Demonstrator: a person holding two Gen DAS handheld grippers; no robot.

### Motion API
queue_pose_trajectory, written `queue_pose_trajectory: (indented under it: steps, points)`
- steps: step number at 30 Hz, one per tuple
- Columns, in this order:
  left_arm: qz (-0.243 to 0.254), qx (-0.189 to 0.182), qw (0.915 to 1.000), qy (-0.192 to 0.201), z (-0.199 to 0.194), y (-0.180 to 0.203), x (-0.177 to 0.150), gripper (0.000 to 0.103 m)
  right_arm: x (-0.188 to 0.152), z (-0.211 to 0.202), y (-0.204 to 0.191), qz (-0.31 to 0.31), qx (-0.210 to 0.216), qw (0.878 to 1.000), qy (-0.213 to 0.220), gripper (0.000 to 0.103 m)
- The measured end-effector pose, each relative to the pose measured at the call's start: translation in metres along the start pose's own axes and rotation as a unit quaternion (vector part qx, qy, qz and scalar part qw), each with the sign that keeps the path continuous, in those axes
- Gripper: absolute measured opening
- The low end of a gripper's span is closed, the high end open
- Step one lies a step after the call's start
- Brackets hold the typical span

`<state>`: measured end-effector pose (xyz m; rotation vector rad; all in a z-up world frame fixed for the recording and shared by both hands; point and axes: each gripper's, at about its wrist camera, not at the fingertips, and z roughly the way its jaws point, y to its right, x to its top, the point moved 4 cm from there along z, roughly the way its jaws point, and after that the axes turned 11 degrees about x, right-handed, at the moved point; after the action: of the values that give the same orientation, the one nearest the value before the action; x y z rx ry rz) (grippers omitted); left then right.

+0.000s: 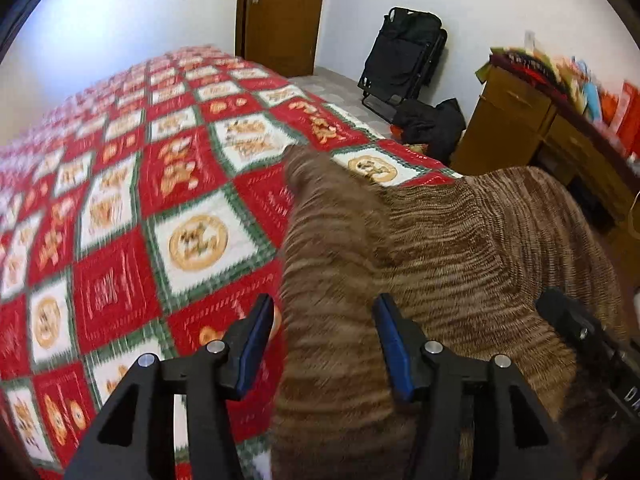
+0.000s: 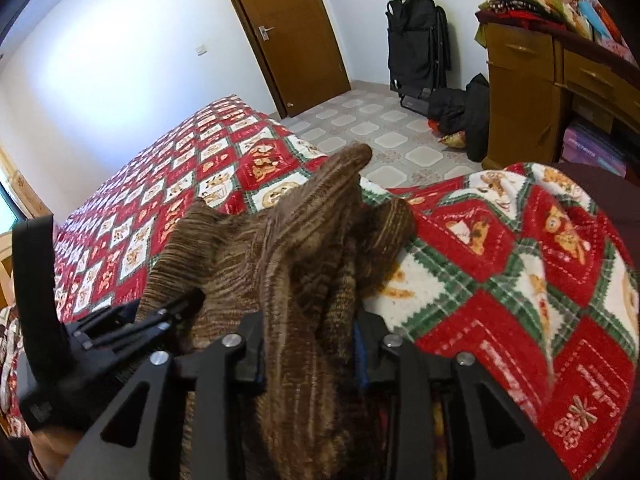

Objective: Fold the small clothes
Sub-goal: 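Lower the folded sweater onto the bedspread with both grippers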

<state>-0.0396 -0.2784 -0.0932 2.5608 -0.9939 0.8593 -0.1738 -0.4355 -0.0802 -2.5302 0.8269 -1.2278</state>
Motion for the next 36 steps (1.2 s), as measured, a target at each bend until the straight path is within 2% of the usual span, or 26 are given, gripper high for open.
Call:
queue_pose_trajectory:
  steps: [3, 6, 11, 14, 18, 20, 22, 25, 26, 27, 29, 31, 33, 36]
  points:
    - [-0.019, -0.036, 0.9991, -0.007, -0.008, -0.010, -0.012, 0.054, -0.007, -0.011, -0.003, -0.010, -0.009, 1.000, -0.002, 0.048]
    - [-0.026, -0.065, 0.9976, -0.002, -0.018, -0.018, -0.027, 0.054, -0.018, -0.025, -0.004, -0.015, -0.001, 1.000, -0.009, 0.052]
    - [-0.045, -0.110, 0.9930, -0.005, -0.032, -0.023, -0.051, 0.054, -0.036, -0.038, -0.011, -0.030, 0.009, 0.999, -0.019, 0.055]
    - [-0.048, -0.126, 0.9909, -0.009, -0.037, -0.026, -0.063, 0.054, -0.047, -0.050, -0.014, -0.045, 0.007, 0.999, -0.016, 0.055]
    - [-0.058, -0.150, 0.9866, -0.029, -0.037, -0.028, -0.080, 0.054, -0.059, -0.060, -0.009, -0.024, 0.017, 0.999, -0.020, 0.057]
    - [-0.051, -0.149, 0.9870, -0.030, -0.037, -0.025, -0.086, 0.054, -0.067, -0.060, -0.009, -0.022, 0.014, 0.999, -0.030, 0.058]
    - [-0.039, -0.142, 0.9888, -0.019, -0.040, -0.021, -0.090, 0.054, -0.080, -0.052, -0.005, 0.010, 0.039, 0.998, -0.054, 0.062]
    - [-0.044, -0.150, 0.9874, -0.026, -0.041, -0.020, -0.091, 0.054, -0.086, -0.045, -0.005, 0.036, 0.080, 0.994, -0.060, 0.046]
    - [-0.046, -0.154, 0.9866, -0.029, -0.041, -0.020, -0.092, 0.052, -0.085, -0.044, -0.006, 0.043, 0.096, 0.992, -0.065, 0.033]
    - [-0.043, -0.152, 0.9870, -0.028, -0.042, -0.020, -0.093, 0.049, -0.083, -0.044, -0.006, 0.052, 0.103, 0.991, -0.072, 0.029]
    - [-0.034, -0.146, 0.9884, -0.024, -0.044, -0.021, -0.093, 0.040, -0.081, -0.046, -0.006, 0.056, 0.111, 0.989, -0.075, 0.024]
    - [-0.013, -0.131, 0.9912, -0.018, -0.047, -0.021, -0.094, 0.035, -0.081, -0.047, -0.006, 0.058, 0.119, 0.988, -0.078, 0.022]
    - [0.018, -0.107, 0.9941, -0.008, -0.051, -0.016, -0.096, 0.034, -0.083, -0.048, -0.008, 0.054, 0.117, 0.988, -0.083, 0.020]
    - [0.048, -0.081, 0.9956, 0.006, -0.052, -0.012, -0.098, 0.034, -0.087, -0.052, -0.008, 0.047, 0.088, 0.991, -0.087, 0.019]
